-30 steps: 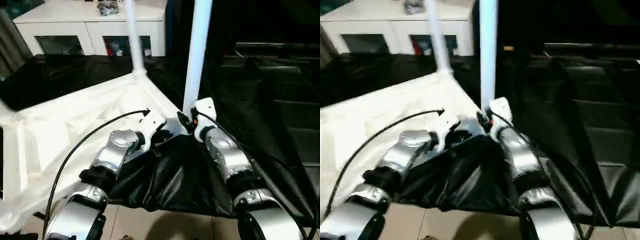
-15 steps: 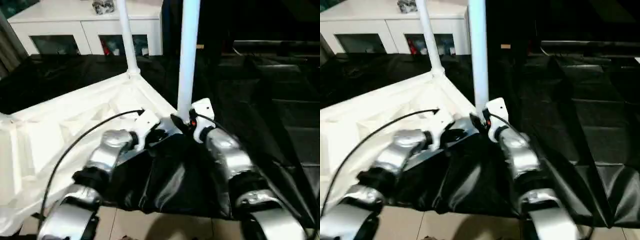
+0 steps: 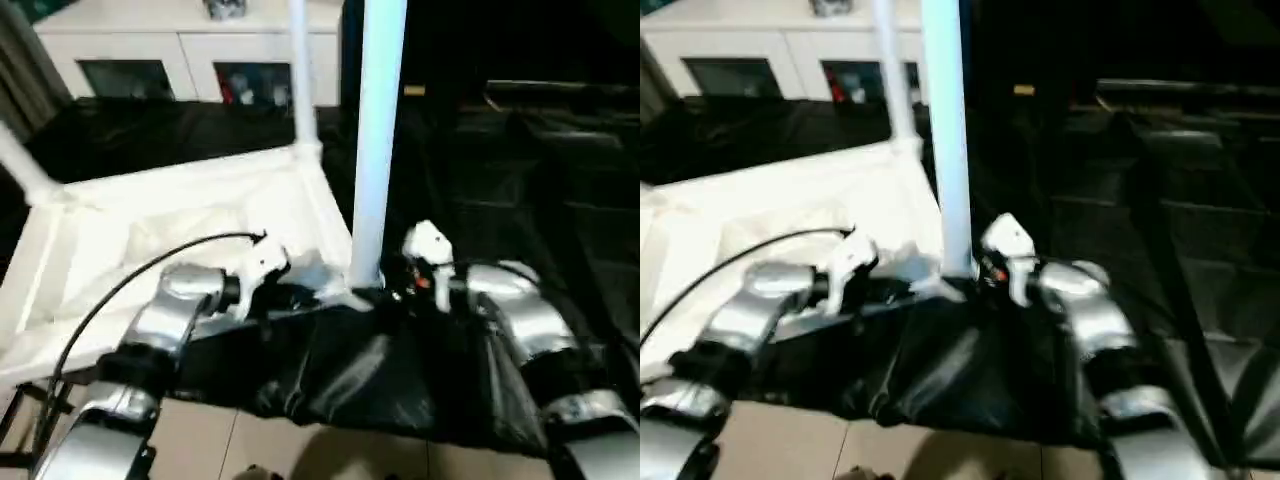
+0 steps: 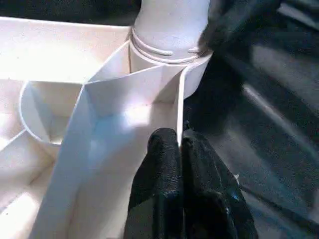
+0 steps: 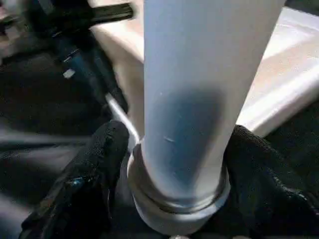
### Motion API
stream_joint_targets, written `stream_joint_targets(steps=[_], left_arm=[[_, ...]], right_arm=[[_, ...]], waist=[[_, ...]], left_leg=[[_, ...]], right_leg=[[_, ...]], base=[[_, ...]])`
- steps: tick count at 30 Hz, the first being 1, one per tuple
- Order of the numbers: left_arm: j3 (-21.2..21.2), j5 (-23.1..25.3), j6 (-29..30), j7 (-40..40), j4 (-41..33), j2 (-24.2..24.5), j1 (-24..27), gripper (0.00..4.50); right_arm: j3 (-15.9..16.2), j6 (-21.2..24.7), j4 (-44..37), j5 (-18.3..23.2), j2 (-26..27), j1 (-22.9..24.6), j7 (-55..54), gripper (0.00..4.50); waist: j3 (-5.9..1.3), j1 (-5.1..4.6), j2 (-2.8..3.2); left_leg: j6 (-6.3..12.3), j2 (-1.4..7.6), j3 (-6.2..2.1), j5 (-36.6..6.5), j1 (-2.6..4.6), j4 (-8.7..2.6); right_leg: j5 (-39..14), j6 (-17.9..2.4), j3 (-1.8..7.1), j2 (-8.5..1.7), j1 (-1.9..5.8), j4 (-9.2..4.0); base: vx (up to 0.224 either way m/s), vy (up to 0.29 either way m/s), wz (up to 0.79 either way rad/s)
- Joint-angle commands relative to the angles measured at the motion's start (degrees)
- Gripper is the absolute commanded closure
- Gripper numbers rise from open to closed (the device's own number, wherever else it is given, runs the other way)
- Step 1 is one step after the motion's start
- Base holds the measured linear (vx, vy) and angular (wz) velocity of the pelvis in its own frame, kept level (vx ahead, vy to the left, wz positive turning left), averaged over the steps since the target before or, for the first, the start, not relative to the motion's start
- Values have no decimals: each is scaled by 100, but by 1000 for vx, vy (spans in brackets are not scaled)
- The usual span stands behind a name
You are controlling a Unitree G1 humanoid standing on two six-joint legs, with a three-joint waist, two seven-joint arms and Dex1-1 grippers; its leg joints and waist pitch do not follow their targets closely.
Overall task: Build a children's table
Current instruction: Rotate leg to tighten
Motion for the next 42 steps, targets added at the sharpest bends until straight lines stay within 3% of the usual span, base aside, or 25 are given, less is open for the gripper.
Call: stream_joint_targets(steps=[1, 5, 7, 8, 9, 11, 12, 13, 21, 23, 26, 27, 28, 29, 30, 31, 32, 33, 37, 42], left_arm=[[60, -522, -171, -166, -482, -116, -168, 450], [39, -518, -168, -283, -518, -82, -101, 450], [37, -512, -170, -300, -521, -77, -91, 450], [35, -511, -164, -307, -543, -71, -75, 450], [43, -525, -138, -314, -578, -63, -59, 450], [57, -544, -86, -341, -660, -39, -22, 450], [62, -543, -82, -348, -664, -33, -18, 450], [76, -536, -72, -372, -675, -19, -10, 450], [97, -514, -48, -358, -673, 5, -36, 450], [94, -504, -59, -313, -658, 11, -22, 450], [88, -452, -64, -205, -642, -14, 7, 450], [87, -378, -52, -33, -609, -69, 4, 450], [93, -273, -43, 254, -516, -180, -35, 450], [93, -273, -43, 254, -516, -180, -35, 450], [124, -76, -52, 922, -245, -456, -166, 450], [141, 30, -49, 1333, -64, -646, -263, 450], [154, 104, -33, 1620, 36, -759, -327, 450], [189, 147, 15, 1930, 139, -893, -404, 450], [322, 201, 148, 2915, 458, -1390, -681, 450], [277, 351, 89, 3433, 603, -1675, -794, 450]], right_arm=[[562, 94, -98, -19, 127, 167, 549, 130], [532, 106, -162, -58, 113, 166, 596, 130], [522, 113, -183, -56, 112, 169, 605, 154], [510, 143, -212, -37, 119, 173, 591, 164], [502, 160, -230, -18, 142, 170, 570, 166], [512, 219, -249, 30, 180, 155, 582, 166], [516, 230, -250, 42, 184, 147, 595, 197], [520, 264, -261, 68, 191, 134, 640, 197], [479, 295, -287, 112, 158, 182, 736, 245], [480, 334, -333, 131, 177, 240, 710, 248], [458, 382, -399, 163, 243, 314, 591, 250], [429, 395, -425, 162, 322, 360, 415, 250], [364, 400, -320, 40, 482, 356, -69, 250], [364, 400, -320, 40, 482, 356, -69, 251], [199, 373, 20, -207, 831, 280, -1148, 251], [76, 371, 300, -361, 1084, 191, -1918, 252], [5, 375, 443, -408, 1222, 136, -2297, 252], [-84, 415, 573, -435, 1383, 72, -2720, 252], [-366, 569, 1035, -552, 1947, -214, -4320, 253], [-596, 503, 1369, -510, 2438, -482, -5177, 253]], waist=[[-356, 19, -62], [-359, 28, -80], [-367, 35, -77], [-367, 40, -130], [-368, 56, -142], [-371, 83, -107], [-373, 90, -107], [-376, 108, -88], [-366, 146, -104], [-366, 150, -61], [-370, 150, -87], [-371, 152, -89], [-366, 148, -14], [-357, 126, -36], [-356, 106, -57], [-319, 58, -34], [-297, -2, -49], [-308, -26, -69], [-326, -117, -30], [-365, -122, 4]], left_leg=[[548, 262, -66, -1231, 41, -364], [500, 258, -71, -1204, 51, -367], [499, 260, -71, -1163, 53, -362], [512, 262, -66, -1137, 50, -362], [518, 261, -70, -1107, 47, -360], [538, 267, -68, -1027, 50, -354], [543, 267, -67, -1012, 52, -352], [540, 266, -65, -1003, 58, -350], [487, 260, -69, -1042, 56, -355], [483, 259, -72, -1039, 58, -353], [494, 260, -73, -1007, 55, -353], [484, 258, -74, -1015, 52, -352], [445, 261, -80, -1064, 57, -355], [411, 265, -75, -1120, 60, -367], [330, 254, -86, -1187, 59, -375], [200, 248, -91, -1363, 77, -402], [26, 218, -103, -1619, 107, -425], [-24, 206, -116, -1659, 103, -427], [43, 186, -111, -1630, 110, -419], [208, 170, -108, -1457, 68, -394]], right_leg=[[-1102, -1427, 295, -349, 317, -385], [-1170, -1417, 294, -348, 314, -383], [-1118, -1419, 297, -347, 314, -375], [-1092, -1420, 297, -345, 315, -376], [-1094, -1418, 297, -352, 323, -365], [-1091, -1401, 300, -360, 311, -362], [-1079, -1400, 301, -357, 309, -361], [-1056, -1398, 299, -352, 300, -362], [-1072, -1357, 302, -355, 308, -356], [-1069, -1348, 303, -354, 304, -357], [-981, -1356, 300, -350, 311, -351], [-1003, -1352, 299, -355, 315, -352], [-1066, -1348, 302, -358, 302, -355], [-1110, -1329, 303, -346, 291, -378], [-1212, -1301, 299, -351, 305, -385], [-1490, -1246, 300, -351, 277, -426], [-1944, -1131, 283, -349, 276, -471], [-2056, -1073, 281, -356, 304, -473], [-1991, -1029, 303, -344, 279, -505], [-1725, -1026, 298, -363, 303, -495]], base=[[0, 0, 0], [0, 0, 0], [0, 0, 0], [0, 0, 0], [0, 0, 0], [0, 0, 0], [0, 0, 0], [0, 0, 0], [0, 0, 0], [0, 0, 0], [0, 0, 0], [0, 0, 0], [0, 0, 0], [0, 0, 0], [0, 0, 0], [0, 0, 0], [0, 0, 0], [0, 0, 0], [0, 0, 0], [0, 0, 0]])
